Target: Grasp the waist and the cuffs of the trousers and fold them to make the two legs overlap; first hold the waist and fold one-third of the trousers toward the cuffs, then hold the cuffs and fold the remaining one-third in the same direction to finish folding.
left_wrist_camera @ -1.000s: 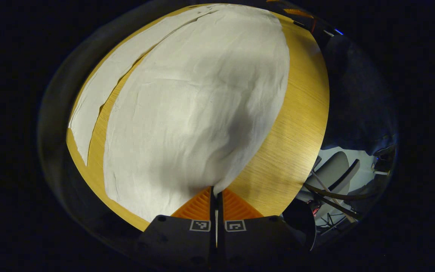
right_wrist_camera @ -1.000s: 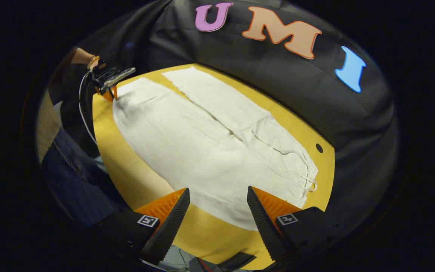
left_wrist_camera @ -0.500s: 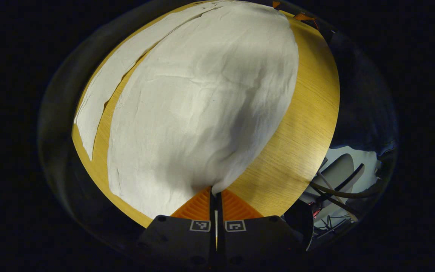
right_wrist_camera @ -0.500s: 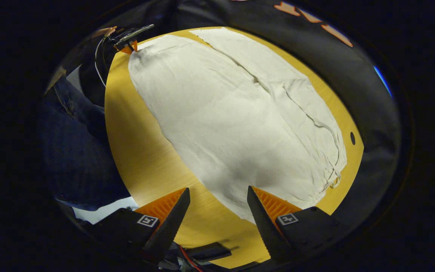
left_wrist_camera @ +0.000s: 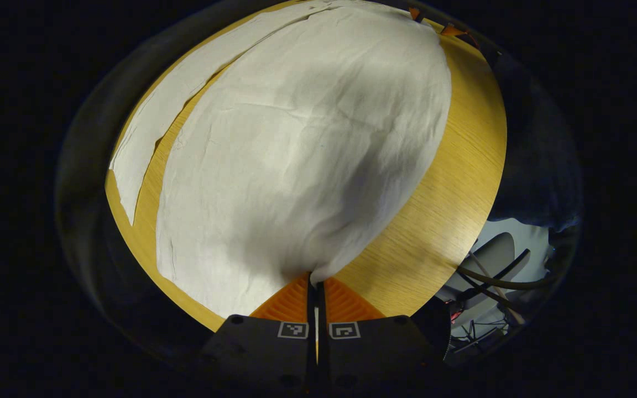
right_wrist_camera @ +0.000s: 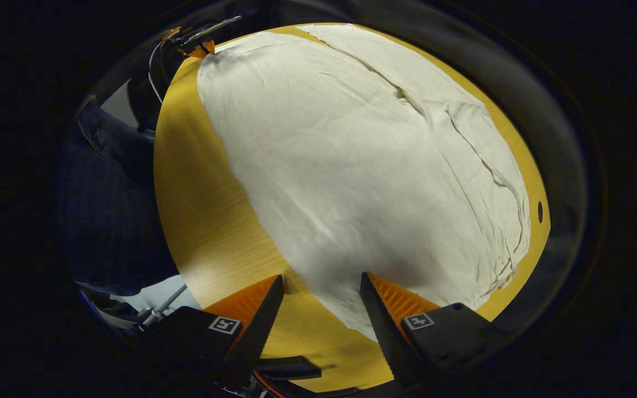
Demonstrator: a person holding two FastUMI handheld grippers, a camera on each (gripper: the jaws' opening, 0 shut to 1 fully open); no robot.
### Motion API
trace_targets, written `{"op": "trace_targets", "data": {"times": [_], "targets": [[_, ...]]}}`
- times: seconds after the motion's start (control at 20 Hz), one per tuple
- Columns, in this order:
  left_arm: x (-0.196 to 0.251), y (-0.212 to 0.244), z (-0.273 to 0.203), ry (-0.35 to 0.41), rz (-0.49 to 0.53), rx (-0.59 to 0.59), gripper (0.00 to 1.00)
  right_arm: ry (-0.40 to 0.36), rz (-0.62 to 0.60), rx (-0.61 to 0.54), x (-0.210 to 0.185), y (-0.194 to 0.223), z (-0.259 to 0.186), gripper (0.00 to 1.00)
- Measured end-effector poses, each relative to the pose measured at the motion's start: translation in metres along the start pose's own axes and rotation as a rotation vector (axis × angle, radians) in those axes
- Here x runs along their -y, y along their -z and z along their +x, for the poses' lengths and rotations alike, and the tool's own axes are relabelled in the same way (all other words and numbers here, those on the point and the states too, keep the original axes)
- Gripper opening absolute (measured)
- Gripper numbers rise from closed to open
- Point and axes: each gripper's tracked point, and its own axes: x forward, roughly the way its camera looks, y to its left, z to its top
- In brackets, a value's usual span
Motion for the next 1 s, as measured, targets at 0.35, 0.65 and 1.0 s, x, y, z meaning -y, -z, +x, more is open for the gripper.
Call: {"op": "trace_targets", "data": {"times": [0.35,0.65,1.0], "targets": [[0.000,-0.001,0.000,0.009,-0.007,0.003,0.00,0.044,0.007,-0.025,0.008,-0.001,0.000,0.62],[-0.001,0.000,0.000,0.025,-0.004,-0.001,0.00,0.132,0.020,-0.032,0.022,-0.003,0.001,0.12],[-0.008,0.002,0.001,0.021,-0.009,0.004,0.00,0.309,0.122,-0.005,0.034,-0.016,-0.019,0.03]]}}
